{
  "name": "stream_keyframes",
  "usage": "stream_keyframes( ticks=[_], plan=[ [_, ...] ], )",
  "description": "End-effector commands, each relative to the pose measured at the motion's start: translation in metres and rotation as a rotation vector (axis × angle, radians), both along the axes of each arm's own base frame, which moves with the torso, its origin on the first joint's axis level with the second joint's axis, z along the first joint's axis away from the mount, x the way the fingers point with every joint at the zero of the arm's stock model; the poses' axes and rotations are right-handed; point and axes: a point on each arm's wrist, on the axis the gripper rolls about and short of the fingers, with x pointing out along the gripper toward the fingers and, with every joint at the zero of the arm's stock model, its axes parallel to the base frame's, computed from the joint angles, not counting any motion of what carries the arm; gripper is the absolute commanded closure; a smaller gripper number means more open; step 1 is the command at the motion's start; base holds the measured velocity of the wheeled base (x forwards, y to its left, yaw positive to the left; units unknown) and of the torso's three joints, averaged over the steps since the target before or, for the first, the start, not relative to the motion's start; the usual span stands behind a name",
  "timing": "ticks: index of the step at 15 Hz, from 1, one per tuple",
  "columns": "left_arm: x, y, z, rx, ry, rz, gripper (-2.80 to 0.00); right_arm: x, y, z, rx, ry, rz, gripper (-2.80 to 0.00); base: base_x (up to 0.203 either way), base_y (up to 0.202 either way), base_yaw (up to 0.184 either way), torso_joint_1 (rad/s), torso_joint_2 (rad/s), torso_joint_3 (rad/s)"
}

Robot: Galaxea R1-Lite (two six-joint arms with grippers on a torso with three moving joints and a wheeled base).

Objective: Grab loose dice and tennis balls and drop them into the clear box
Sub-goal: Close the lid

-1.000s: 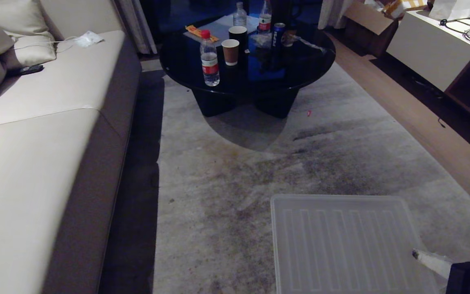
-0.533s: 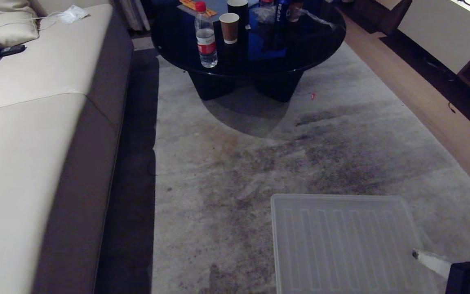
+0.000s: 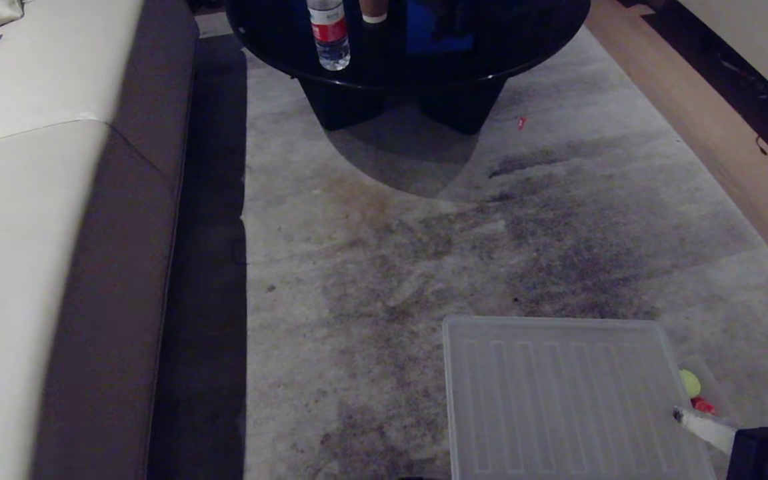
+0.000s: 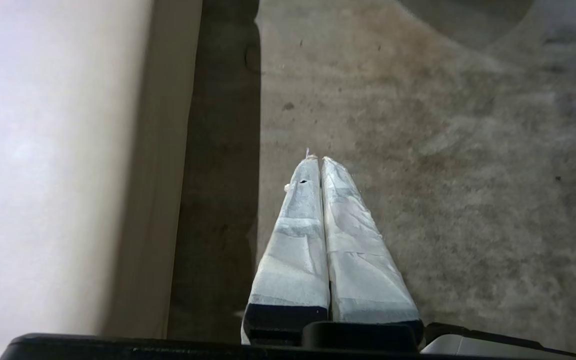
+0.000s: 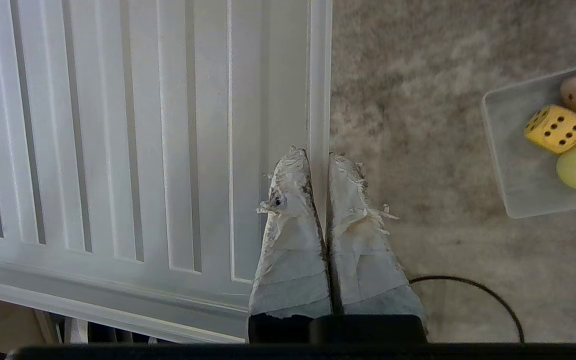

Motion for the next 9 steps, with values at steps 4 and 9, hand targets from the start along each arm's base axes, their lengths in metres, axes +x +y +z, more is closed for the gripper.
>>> stream_keyframes(
  ticks=[4, 9],
  plan=[
    [0.0, 0.0, 0.0, -0.001, 0.0, 0.001, 0.0, -0.001, 0.0001, -0.0012, 0.002, 0.004, 0.003, 0.0, 0.0, 0.0, 0.0, 0.003, 0.01, -0.201],
    [0.0001, 0.0, 0.0001, -0.001, 0.001, 0.001, 0.0, 0.0002, 0.0002, -0.0021, 0.004, 0.016, 0.003, 0.0, 0.0, 0.0, 0.0, 0.003, 0.01, -0.196]
  ],
)
